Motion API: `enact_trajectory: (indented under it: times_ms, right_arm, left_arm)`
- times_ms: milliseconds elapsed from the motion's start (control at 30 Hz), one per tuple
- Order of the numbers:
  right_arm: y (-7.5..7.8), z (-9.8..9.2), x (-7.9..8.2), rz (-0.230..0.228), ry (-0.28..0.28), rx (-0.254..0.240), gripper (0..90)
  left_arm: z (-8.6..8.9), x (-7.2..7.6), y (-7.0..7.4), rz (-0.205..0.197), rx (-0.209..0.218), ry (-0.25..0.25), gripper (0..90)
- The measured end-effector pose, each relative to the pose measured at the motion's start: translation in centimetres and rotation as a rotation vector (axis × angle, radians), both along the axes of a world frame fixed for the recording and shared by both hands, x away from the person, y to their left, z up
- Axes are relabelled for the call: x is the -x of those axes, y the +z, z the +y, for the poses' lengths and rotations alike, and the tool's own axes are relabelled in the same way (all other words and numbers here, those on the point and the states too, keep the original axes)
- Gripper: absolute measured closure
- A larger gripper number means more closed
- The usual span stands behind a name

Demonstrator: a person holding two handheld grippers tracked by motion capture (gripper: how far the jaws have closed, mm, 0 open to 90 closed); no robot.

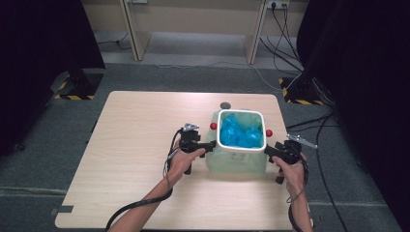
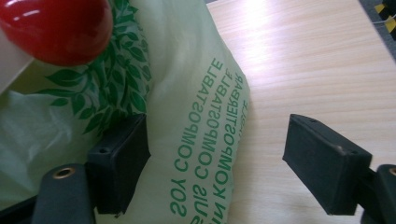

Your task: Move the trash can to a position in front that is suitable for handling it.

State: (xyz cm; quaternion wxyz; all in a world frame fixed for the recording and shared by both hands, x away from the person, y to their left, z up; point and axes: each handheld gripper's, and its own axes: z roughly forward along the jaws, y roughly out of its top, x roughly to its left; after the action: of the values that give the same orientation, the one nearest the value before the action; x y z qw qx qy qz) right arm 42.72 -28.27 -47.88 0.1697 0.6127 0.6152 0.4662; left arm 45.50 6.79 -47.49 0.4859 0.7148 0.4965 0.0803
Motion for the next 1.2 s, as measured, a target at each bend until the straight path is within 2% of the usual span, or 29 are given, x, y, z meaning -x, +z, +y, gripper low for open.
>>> enact_trajectory:
  times_ms: [300,533,667,867,1200]
  right_arm:
    - [0.3,3.5,0.0,0.017,0.073,0.025,23.2]
    - [0.5,5.8,0.2,0.032,0.116,0.040,23.9]
    - [0.5,7.4,0.3,0.037,0.150,0.043,23.9]
    - [0.5,8.8,0.3,0.043,0.176,0.045,23.7]
    - [0.5,10.1,0.4,0.042,0.192,0.050,23.7]
  left_arm:
    - [3.7,1.3,0.2,0.007,-0.017,0.034,19.6]
    - [6.0,2.4,0.4,-0.013,-0.055,0.034,21.4]
    - [7.4,3.0,0.4,-0.012,-0.051,0.043,21.3]
    - [9.1,3.7,0.2,-0.005,-0.037,0.064,21.1]
    - [10.2,4.2,0.1,-0.002,-0.023,0.083,21.2]
